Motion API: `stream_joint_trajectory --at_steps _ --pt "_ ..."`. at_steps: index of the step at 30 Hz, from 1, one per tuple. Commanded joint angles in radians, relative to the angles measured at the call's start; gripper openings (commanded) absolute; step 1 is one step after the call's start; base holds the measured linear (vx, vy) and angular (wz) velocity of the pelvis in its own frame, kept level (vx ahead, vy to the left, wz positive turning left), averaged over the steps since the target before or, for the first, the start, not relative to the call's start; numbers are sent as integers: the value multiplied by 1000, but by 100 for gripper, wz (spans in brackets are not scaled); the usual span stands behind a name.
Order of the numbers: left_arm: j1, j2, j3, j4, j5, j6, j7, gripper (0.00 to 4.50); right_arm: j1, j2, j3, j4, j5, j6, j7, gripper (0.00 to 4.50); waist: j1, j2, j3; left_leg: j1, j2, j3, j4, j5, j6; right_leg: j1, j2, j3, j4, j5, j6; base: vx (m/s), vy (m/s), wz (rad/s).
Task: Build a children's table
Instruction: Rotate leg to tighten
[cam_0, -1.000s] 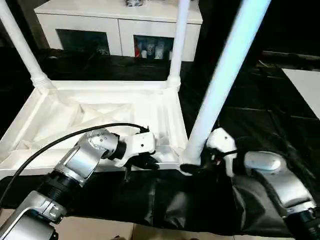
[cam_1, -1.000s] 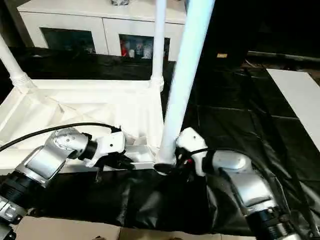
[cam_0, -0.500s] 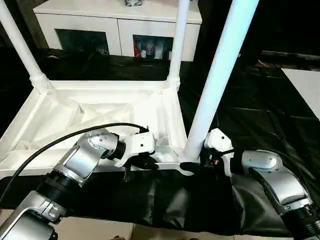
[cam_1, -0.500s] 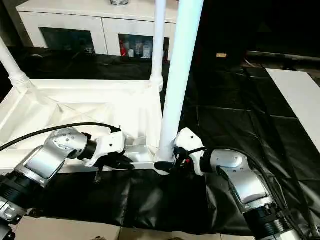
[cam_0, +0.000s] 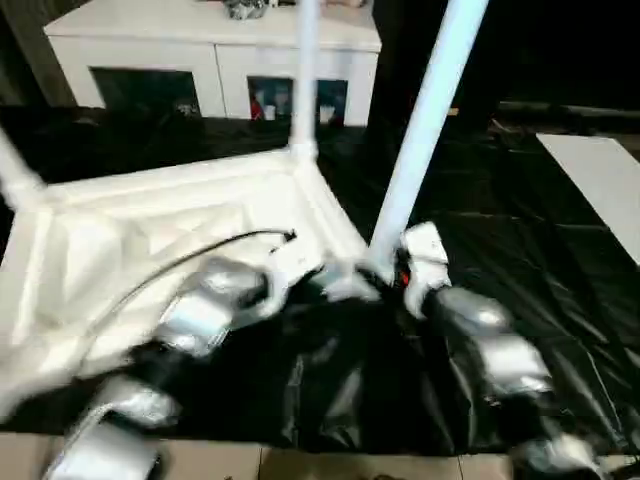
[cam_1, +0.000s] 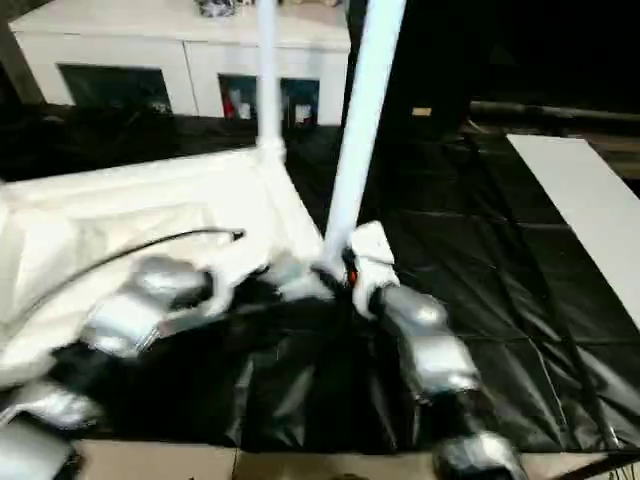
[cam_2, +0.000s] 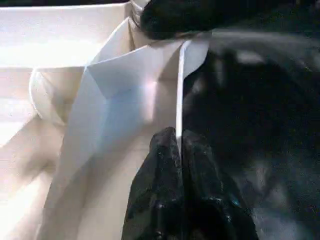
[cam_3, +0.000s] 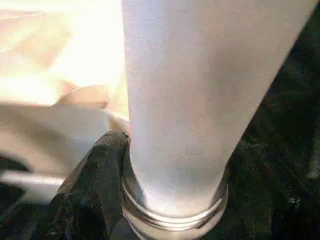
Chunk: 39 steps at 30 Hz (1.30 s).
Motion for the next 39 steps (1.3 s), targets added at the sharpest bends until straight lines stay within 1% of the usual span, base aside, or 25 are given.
stream_joint_trajectory --at_steps 1,2,5,6,7,8,10,14,16,17,18,20,21,22,23,24,25,26,29,30,32,33,35,36,39 --pt "-27 -97 -9 64 19 14 166 0 -26 109 28 122 10 23 -106 268 -6 4 -45 2 25 -12 -83 -312 -22 27 -57 28 -83 -394 -166 0 0 0" --pt "-31 -113 -8 76 26 9 195 0 -39 128 23 146 13 21 -128 268 -4 4 -47 5 24 -13 -82 -320 -22 28 -57 26 -85 -404 -160 0 0 0" --pt "-36 -139 -13 90 35 0 227 0 -63 154 32 182 9 9 -139 268 2 3 -51 1 25 -12 -83 -298 -8 34 -57 28 -80 -330 -156 0 0 0" --pt "-38 -148 -13 96 40 -2 234 0 -73 163 36 196 1 3 -140 303 2 3 -51 -1 24 -11 -83 -302 -2 34 -57 28 -81 -324 -157 0 0 0" --pt "-38 -148 -13 96 40 -2 234 0 -73 163 36 196 1 3 -140 303 2 1 -50 0 24 -11 -85 -311 0 35 -57 27 -82 -340 -153 0 0 0" --pt "-37 -152 -18 92 47 -10 237 0 -70 167 42 165 5 -27 -101 341 2 -3 -49 -1 24 -11 -85 -318 2 34 -57 27 -84 -356 -149 0 0 0" --pt "-31 -142 -23 74 55 -21 220 0 -48 157 54 91 -4 -69 -51 343 4 -2 -47 -2 25 -12 -86 -329 6 33 -59 27 -90 -399 -130 0 0 0" --pt "-19 -97 -42 44 68 -44 165 0 -6 111 65 5 -29 -58 -27 392 6 -2 -48 -8 26 -15 -90 -317 14 35 -58 27 -87 -383 -121 0 0 0" --pt "-1 -40 -60 0 67 -54 93 0 35 15 90 -78 -51 -43 15 396 2 1 -48 -11 27 -18 -92 -307 10 39 -60 27 -86 -382 -119 0 0 0" --pt "6 -20 -68 -16 65 -57 65 0 46 -24 99 -104 -57 -44 35 420 2 -1 -51 -9 29 -14 -87 -298 16 38 -58 29 -81 -333 -135 0 0 0" --pt "10 -9 -69 -27 64 -47 56 0 52 -47 103 -118 -56 -45 57 420 4 3 -54 -10 29 -11 -84 -268 21 38 -59 31 -76 -279 -154 0 0 0" --pt "18 15 -76 -43 62 -56 24 0 64 -90 105 -144 -41 -47 116 420 8 3 -57 -12 29 -11 -81 -230 26 46 -57 30 -70 -214 -170 0 0 0" --pt "27 40 -78 -64 56 -44 -7 0 79 -141 108 -175 -24 -53 186 420 12 2 -57 -13 30 -7 -76 -202 47 47 -58 30 -65 -157 -190 0 0 0" --pt "27 41 -79 -65 56 -43 -8 0 79 -143 108 -177 -23 -53 189 420 9 2 -56 -15 29 -5 -75 -195 53 45 -57 30 -64 -145 -199 0 0 0" --pt "33 57 -80 -79 51 -35 -29 0 89 -176 110 -197 -13 -57 234 420 11 9 -55 -15 29 -6 -77 -195 54 44 -57 30 -65 -146 -205 0 0 0" --pt "39 76 -85 -91 46 -39 -59 0 98 -206 111 -214 -5 -64 276 420 12 5 -58 -16 31 -6 -75 -186 57 48 -58 28 -63 -135 -213 0 0 0" --pt "60 147 -107 -141 16 -74 -190 0 129 -299 105 -266 25 -78 418 420 16 6 -58 -16 32 -8 -75 -176 62 52 -58 27 -62 -125 -218 0 0 0" --pt "60 147 -107 -141 16 -74 -190 0 129 -299 105 -266 25 -78 418 420 18 6 -56 -17 36 -7 -74 -169 73 53 -60 30 -58 -105 -223 0 0 0" --pt "86 237 -136 -197 -26 -136 -355 0 161 -395 100 -317 66 -85 571 420 17 8 -53 -13 36 -5 -75 -196 80 48 -59 28 -62 -135 -236 0 0 0" --pt "86 237 -136 -197 -26 -136 -355 0 161 -395 100 -317 66 -85 571 420 16 8 -49 -12 38 -5 -79 -223 70 45 -60 27 -67 -193 -230 0 0 0" --pt "99 272 -151 -229 -54 -129 -423 0 167 -430 118 -335 95 -71 633 420 17 10 -48 -8 39 -6 -80 -245 59 43 -60 26 -68 -233 -225 0 0 0" --pt "101 284 -157 -239 -54 -130 -439 0 167 -440 130 -342 106 -65 661 420 21 6 -46 -5 40 -7 -81 -260 53 40 -62 29 -70 -271 -216 0 0 0" --pt "103 294 -161 -246 -53 -132 -450 0 167 -448 138 -347 114 -61 685 420 22 9 -46 -4 41 -7 -83 -257 47 40 -62 29 -69 -265 -215 0 0 0" --pt "98 300 -163 -245 -49 -130 -448 0 169 -457 156 -356 124 -58 725 420 23 3 -46 -1 40 -6 -82 -268 43 38 -59 29 -70 -267 -215 0 0 0" --pt "96 305 -164 -246 -51 -131 -453 0 172 -462 168 -362 127 -54 751 420 30 3 -47 -3 39 -5 -81 -249 44 40 -61 30 -68 -255 -215 0 0 0"
